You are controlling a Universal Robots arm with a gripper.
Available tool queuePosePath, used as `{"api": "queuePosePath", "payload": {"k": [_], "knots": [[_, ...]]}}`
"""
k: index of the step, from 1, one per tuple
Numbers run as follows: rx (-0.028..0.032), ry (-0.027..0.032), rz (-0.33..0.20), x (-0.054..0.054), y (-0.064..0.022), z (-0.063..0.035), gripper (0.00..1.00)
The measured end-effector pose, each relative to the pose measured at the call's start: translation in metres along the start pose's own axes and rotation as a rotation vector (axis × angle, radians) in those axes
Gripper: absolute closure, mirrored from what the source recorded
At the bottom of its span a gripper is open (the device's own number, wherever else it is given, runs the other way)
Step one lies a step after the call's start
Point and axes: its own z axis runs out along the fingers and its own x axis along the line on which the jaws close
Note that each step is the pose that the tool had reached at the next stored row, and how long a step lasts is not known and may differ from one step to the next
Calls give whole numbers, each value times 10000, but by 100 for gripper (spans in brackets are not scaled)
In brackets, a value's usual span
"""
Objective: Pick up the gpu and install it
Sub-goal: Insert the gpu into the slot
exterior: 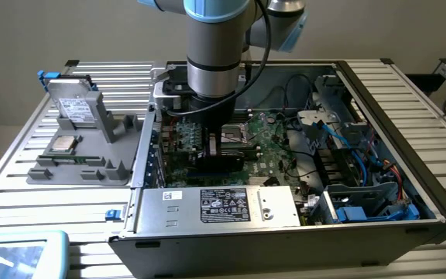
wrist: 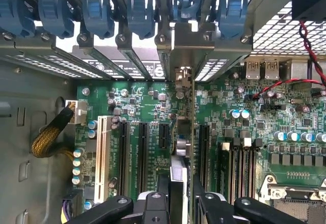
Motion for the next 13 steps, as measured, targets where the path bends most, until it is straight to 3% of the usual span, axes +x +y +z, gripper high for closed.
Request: {"api": "queuePosePath", "payload": {"k": [13], "knots": [[6, -3, -116, -1, 0, 1, 73]]}}
